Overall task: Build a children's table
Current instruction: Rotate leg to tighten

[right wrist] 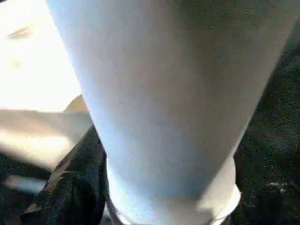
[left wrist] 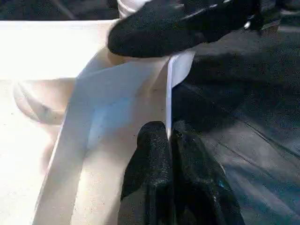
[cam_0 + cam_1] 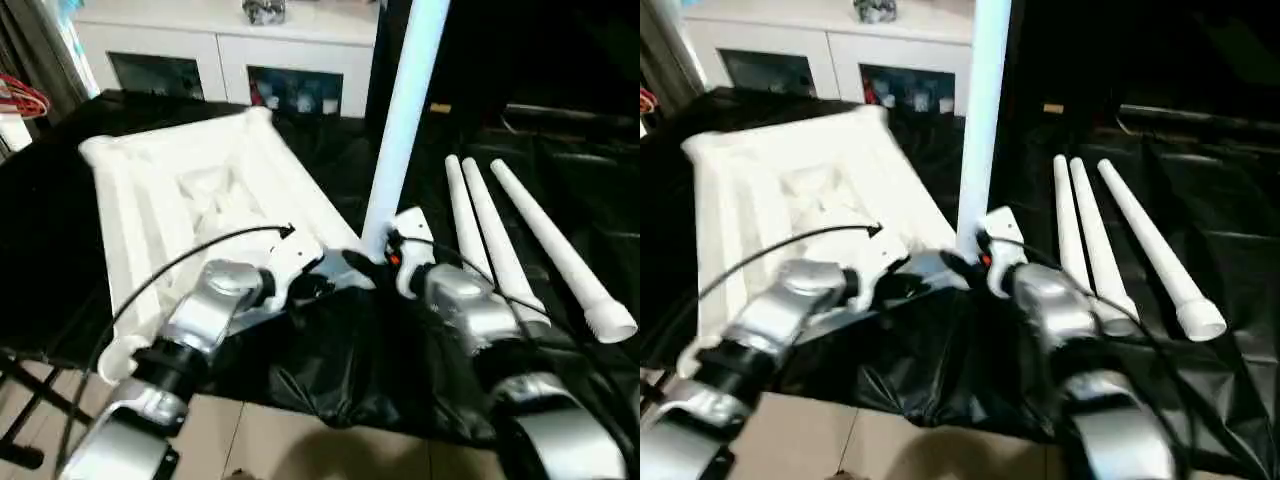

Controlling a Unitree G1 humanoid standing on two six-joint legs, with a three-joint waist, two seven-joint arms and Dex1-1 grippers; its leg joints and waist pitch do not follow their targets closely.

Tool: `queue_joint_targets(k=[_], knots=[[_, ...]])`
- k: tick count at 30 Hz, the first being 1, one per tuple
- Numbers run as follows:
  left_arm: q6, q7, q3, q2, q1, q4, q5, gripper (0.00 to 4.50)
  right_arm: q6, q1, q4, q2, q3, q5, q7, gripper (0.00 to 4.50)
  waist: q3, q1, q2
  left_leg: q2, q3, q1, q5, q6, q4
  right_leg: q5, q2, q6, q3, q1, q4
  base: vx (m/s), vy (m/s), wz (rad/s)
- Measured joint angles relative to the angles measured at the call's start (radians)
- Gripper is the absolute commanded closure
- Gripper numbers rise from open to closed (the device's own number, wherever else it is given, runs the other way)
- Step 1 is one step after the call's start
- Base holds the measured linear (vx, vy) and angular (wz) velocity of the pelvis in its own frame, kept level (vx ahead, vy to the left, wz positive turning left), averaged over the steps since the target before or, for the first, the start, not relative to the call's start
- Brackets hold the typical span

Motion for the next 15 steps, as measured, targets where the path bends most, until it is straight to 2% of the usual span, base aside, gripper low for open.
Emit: queue_joint_targets(k=[3,4,9,10,15], knots=[[0.015,0.046,0.01,-0.023,0.0,-0.006,0.014,4.5,-0.034,-0.03,0.053,0.031,-0.017,-0.018,-0.085,1.69,0.0,0.0,0.0,0.0,0.0,-0.001,0.0,0.0,0.0,0.0,0.0,0.0,0.0,0.0,-0.002,0.0,0.0,0.0],[0.021,0.054,0.012,-0.027,0.0,-0.008,0.014,4.5,-0.045,-0.036,0.067,0.036,-0.021,-0.021,-0.095,1.13,0.0,0.0,0.001,0.0,0.0,-0.002,-0.001,0.001,0.0,0.0,0.0,0.0,0.0,0.0,-0.003,0.0,0.0,0.0],[0.026,0.065,0.012,-0.035,0.0,-0.01,0.015,4.5,-0.064,-0.051,0.096,0.04,-0.032,-0.02,-0.09,0.9,0.0,0.001,0.001,-0.001,0.0,-0.002,-0.002,0.002,0.0,0.0,0.0,0.0,0.0,0.0,-0.004,0.0,0.0,0.0],[0.026,0.06,0.012,-0.034,0.001,-0.012,0.015,4.5,-0.069,-0.051,0.097,0.039,-0.032,-0.022,-0.086,0.66,0.0,0.001,0.001,-0.001,0.0,-0.002,-0.002,0.002,0.0,0.0,0.0,0.0,0.0,0.0,-0.004,0.0,0.0,0.0],[0.022,0.028,0.01,-0.022,0.004,-0.023,0.014,4.5,-0.109,-0.046,0.111,0.021,-0.026,-0.032,-0.013,0.66,0.0,0.001,0.001,-0.001,0.0,-0.003,-0.002,0.003,-0.001,0.0,0.0,0.0,0.0,-0.001,-0.004,0.0,0.0,0.0]])
